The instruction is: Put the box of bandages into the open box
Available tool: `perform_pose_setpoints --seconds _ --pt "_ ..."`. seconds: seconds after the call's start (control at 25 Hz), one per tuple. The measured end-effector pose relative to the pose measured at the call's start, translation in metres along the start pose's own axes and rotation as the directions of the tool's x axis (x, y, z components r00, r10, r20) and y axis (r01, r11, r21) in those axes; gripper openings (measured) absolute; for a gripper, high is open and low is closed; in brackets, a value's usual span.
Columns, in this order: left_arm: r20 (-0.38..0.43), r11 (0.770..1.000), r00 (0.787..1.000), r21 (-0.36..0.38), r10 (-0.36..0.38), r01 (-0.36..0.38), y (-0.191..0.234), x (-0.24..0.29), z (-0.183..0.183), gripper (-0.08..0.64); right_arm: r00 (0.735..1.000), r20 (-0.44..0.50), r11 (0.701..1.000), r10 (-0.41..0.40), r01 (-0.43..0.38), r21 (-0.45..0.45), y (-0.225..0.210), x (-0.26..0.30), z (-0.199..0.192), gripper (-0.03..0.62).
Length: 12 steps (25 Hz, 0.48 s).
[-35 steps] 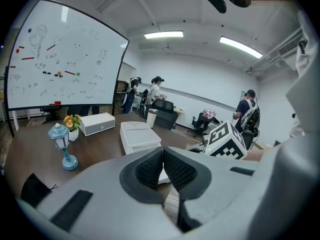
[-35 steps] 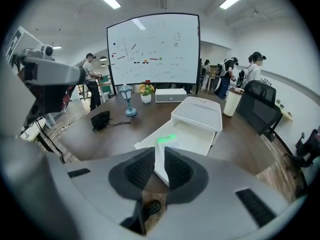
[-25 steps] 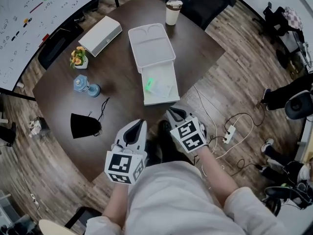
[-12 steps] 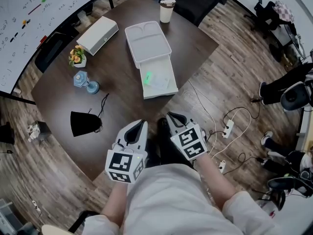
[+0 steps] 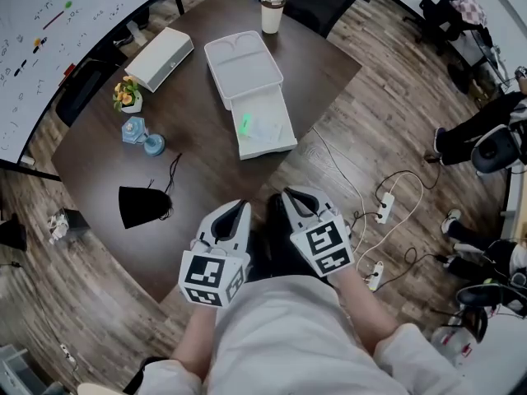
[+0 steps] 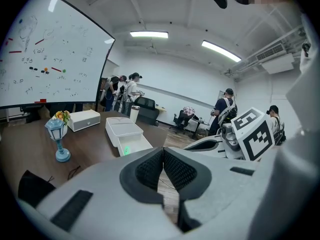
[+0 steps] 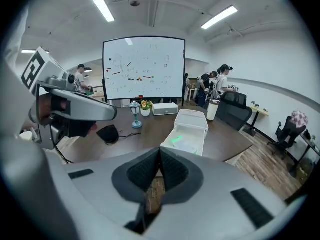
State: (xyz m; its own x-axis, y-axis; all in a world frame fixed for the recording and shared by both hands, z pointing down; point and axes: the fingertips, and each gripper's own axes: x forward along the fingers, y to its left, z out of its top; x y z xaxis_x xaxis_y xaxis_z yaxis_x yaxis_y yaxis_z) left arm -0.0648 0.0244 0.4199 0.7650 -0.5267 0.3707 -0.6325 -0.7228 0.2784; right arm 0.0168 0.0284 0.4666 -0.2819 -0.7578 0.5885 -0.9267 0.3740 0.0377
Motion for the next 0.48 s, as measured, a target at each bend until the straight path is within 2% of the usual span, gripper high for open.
perform_pose_setpoints --seconds 0.48 --pt "0.020 1.000 1.000 0.004 -0.007 0.007 -0.001 -0.006 0.007 0.006 0.989 0.143 0.998 -0.040 0.033 0.048 -0.001 -0.027 0.030 0.003"
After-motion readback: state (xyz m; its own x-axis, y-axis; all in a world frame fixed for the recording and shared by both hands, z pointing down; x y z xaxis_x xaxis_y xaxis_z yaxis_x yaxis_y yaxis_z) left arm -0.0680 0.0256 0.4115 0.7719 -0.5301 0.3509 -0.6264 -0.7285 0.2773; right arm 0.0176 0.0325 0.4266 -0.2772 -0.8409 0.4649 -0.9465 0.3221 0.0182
